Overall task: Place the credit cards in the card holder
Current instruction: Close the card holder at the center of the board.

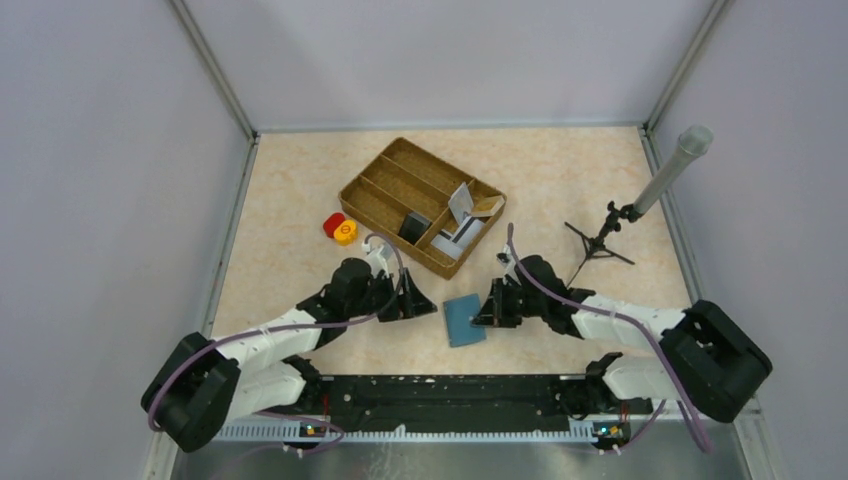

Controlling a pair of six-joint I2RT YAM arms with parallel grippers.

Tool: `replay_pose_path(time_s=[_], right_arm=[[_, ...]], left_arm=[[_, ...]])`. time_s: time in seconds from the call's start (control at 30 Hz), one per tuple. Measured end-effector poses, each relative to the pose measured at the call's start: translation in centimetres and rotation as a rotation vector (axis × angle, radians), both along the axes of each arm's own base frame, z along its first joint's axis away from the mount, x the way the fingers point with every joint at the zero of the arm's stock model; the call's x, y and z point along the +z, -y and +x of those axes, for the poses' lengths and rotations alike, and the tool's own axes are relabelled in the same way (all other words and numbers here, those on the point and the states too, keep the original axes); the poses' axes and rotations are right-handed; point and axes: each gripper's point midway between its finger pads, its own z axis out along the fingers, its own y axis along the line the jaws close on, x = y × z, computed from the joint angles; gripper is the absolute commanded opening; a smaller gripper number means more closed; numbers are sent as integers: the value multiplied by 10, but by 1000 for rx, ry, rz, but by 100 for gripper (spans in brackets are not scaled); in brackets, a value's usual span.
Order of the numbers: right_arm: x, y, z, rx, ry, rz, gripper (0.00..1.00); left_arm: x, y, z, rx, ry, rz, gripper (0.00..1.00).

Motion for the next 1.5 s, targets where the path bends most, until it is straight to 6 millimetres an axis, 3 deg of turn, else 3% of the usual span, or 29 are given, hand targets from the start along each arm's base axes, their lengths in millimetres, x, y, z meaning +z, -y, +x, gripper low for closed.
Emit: replay_pose_path(time_s=[0.17, 0.3, 0.37, 0.47, 0.53, 0.67, 0.77, 1.1, 1.37, 1.5], right_arm=[[-13, -13, 0, 24, -30, -59, 2], [-6, -23, 5, 28, 0, -75, 34], [-6, -20, 9, 17, 8, -101, 46], [-3, -14, 10, 13, 20, -145, 56], [6, -10, 12, 12, 40, -171, 59], [36, -6, 27, 7, 131, -193, 54], [45, 0, 38, -6, 173, -222, 46], [12, 21, 34, 16, 105, -353, 20], [5, 20, 34, 22, 92, -366, 17], [3, 20, 33, 26, 84, -371, 11]], left_arm=[[-16, -1, -3, -5, -50, 34, 84], [-27, 0, -8, -14, -82, 60, 84], [-29, 2, -10, -18, -92, 69, 83], [-29, 5, -9, -12, -92, 77, 82], [-30, 5, -9, -3, -100, 84, 82], [-29, 8, -9, 13, -110, 111, 82], [-26, 12, -7, 22, -116, 140, 80], [-38, 18, -1, 70, -175, 240, 67], [-41, 21, 1, 78, -186, 266, 66], [-41, 21, 1, 78, -187, 270, 63]])
